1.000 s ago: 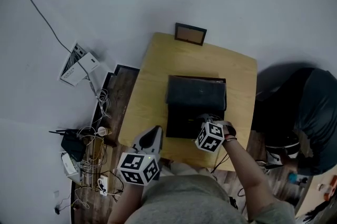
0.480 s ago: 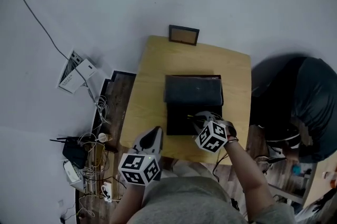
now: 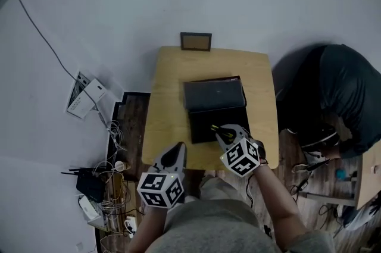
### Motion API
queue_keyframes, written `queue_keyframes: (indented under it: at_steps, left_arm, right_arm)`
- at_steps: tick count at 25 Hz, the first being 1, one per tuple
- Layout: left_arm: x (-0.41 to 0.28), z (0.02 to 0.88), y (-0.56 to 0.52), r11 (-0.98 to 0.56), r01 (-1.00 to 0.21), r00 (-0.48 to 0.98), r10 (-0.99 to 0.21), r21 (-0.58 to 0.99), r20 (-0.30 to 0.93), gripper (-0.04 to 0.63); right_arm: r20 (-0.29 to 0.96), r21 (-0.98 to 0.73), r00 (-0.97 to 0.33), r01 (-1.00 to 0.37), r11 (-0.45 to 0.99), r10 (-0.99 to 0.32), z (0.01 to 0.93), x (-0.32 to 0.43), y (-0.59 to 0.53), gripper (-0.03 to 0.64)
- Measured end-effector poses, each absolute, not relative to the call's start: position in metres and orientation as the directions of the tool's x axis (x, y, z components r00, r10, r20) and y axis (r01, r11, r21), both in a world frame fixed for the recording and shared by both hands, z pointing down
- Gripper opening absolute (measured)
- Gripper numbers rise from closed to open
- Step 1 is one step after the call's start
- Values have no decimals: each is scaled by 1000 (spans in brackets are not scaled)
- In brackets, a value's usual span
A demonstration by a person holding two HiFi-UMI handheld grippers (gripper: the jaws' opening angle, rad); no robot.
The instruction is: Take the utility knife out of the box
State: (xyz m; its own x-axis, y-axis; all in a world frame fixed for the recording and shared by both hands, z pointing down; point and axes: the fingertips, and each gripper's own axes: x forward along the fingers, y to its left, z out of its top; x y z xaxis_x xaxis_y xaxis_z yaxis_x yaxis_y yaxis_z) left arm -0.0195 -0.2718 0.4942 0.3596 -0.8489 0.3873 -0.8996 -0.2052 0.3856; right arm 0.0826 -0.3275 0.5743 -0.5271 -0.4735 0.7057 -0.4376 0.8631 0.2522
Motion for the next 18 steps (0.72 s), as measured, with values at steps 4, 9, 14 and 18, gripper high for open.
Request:
queue_keyframes:
  at_steps: [4,9,14,18]
  left_arm:
    - [-19,488,-252,-253,-890,396,-841,379,369,5]
    - [-15,483,-218,-309,-876,440,-827,371,351,3]
    - [-15,479,-184,-331,-870,456,-822,366,341,4]
    - [-19,476,-155,-339,-867,462,-823,365,332,3]
  right_arm:
    - [637,241,-529,-555,796,-561,547,85,-305,46]
    - [553,204,-525,-667,717,-646,517,89,-262,46]
    - [465,137,-533,-745,652,-707,493,90,-224,46]
    - [414,94,-520,-792,603,-747,477,91,-192,45]
